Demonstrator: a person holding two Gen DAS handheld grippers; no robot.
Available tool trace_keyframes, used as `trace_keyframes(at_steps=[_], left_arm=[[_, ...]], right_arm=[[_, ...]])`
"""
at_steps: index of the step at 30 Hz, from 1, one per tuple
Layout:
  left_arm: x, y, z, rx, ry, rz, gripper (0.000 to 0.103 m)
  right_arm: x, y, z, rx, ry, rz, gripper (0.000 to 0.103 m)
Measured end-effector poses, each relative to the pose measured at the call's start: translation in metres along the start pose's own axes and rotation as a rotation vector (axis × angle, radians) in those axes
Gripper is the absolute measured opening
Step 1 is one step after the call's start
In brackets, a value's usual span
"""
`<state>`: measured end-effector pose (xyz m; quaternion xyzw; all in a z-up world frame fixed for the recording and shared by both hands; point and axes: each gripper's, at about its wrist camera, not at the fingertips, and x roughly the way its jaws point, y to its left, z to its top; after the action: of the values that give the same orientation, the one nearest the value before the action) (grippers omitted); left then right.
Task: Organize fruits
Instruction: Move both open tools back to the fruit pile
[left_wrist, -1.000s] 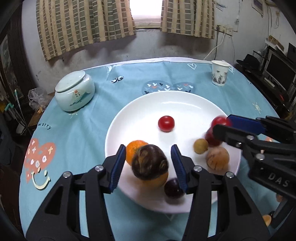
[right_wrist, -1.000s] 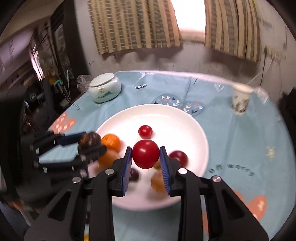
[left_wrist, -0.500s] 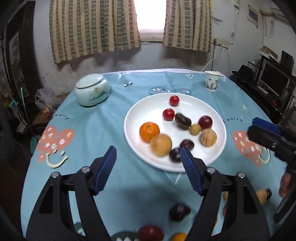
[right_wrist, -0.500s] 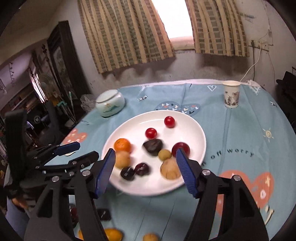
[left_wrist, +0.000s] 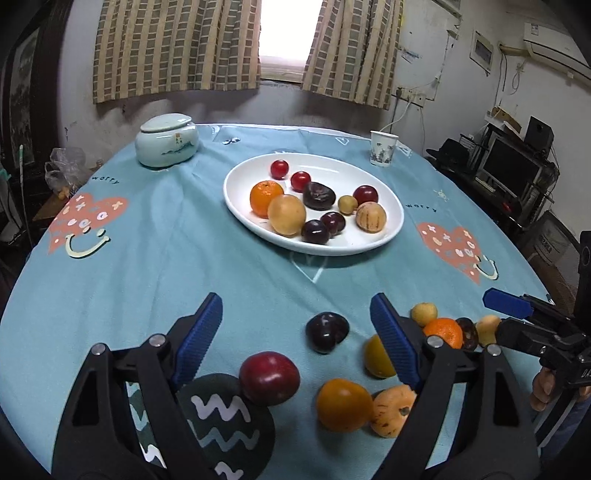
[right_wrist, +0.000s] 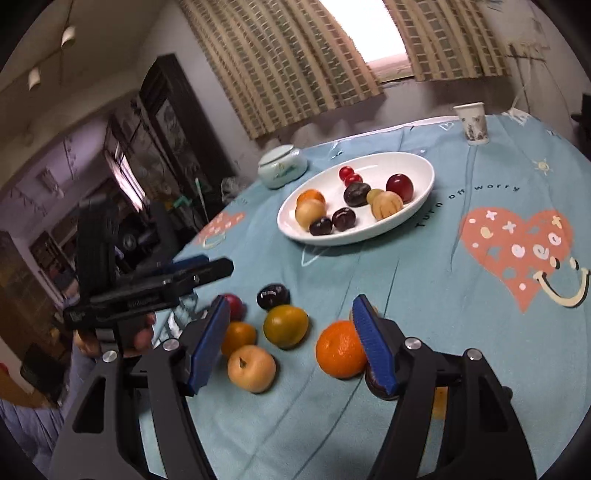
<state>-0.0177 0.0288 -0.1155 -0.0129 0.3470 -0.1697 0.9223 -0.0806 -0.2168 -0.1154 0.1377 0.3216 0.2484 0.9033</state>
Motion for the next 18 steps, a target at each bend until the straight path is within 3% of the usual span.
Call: trace_keyframes(at_steps=[8,18], left_arm=[[0.013,0.016,0.000,-0.078,0.040,0.056,0.084],[0.014,0.026,0.000,-0.130,0.052,0.055,0.084]], right_arm=[[0.002,-0.020,-0.007,0.102,0.035,-0.011,0.072],[0.007,-0.023,-0.009,0.113,0.058,-0.018,0.072]])
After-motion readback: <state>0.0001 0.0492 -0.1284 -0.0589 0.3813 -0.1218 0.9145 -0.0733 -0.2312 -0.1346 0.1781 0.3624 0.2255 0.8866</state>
